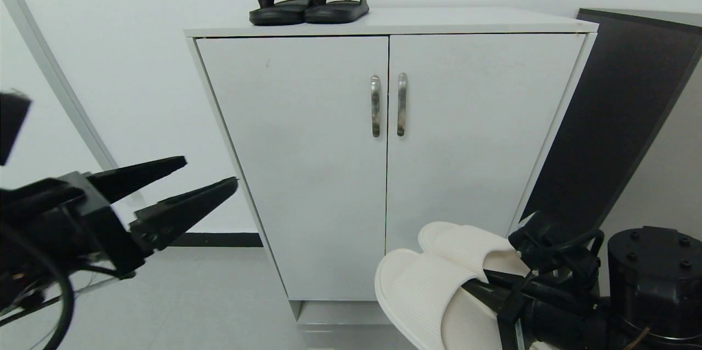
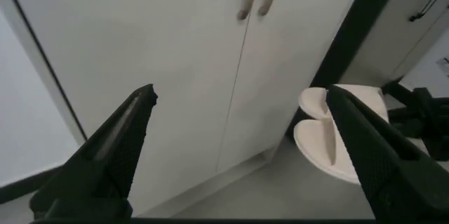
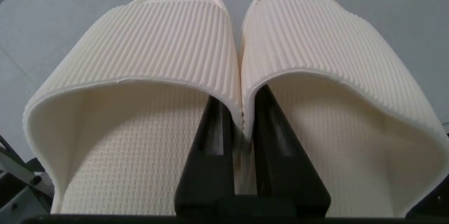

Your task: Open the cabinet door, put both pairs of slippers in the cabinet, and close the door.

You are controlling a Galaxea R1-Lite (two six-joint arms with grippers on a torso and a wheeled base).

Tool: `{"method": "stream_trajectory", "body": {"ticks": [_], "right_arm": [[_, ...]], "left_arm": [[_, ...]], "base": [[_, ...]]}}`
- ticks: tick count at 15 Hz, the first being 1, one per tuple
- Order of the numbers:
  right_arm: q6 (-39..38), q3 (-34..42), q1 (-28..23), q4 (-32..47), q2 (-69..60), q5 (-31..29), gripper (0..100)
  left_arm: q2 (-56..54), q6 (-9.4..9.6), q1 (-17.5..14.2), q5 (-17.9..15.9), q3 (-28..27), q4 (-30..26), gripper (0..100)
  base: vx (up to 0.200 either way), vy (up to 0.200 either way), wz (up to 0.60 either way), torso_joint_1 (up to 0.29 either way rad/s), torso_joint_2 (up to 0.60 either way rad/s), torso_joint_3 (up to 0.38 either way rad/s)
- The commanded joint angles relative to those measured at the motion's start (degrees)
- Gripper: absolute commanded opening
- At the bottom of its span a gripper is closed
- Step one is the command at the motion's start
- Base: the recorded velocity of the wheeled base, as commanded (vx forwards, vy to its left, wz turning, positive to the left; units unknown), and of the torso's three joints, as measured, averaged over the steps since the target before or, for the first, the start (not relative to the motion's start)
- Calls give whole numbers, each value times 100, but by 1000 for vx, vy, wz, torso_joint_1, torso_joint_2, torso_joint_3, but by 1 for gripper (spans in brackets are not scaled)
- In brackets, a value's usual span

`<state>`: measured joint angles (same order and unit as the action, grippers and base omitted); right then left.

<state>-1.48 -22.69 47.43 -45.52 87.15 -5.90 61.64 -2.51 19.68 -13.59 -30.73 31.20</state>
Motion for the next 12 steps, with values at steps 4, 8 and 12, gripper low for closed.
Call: {"method": "stream_trajectory", "body": {"ticks": [4, 8, 12], "right_arm": [[-28, 10, -32, -10, 12, 1, 0], [-28, -157, -112, -10, 74, 19, 0], [-28, -96, -112, -10, 56, 28, 0]], "left_arm": [[1773, -48, 968, 164, -1497, 36, 100], [2538, -557, 1346, 102, -2481, 18, 100], [3320, -812, 1566, -73, -3404, -26, 100]], "base": [[0, 0, 0, 0, 0, 0], [0, 0, 0, 0, 0, 0], [0, 0, 0, 0, 0, 0]]}}
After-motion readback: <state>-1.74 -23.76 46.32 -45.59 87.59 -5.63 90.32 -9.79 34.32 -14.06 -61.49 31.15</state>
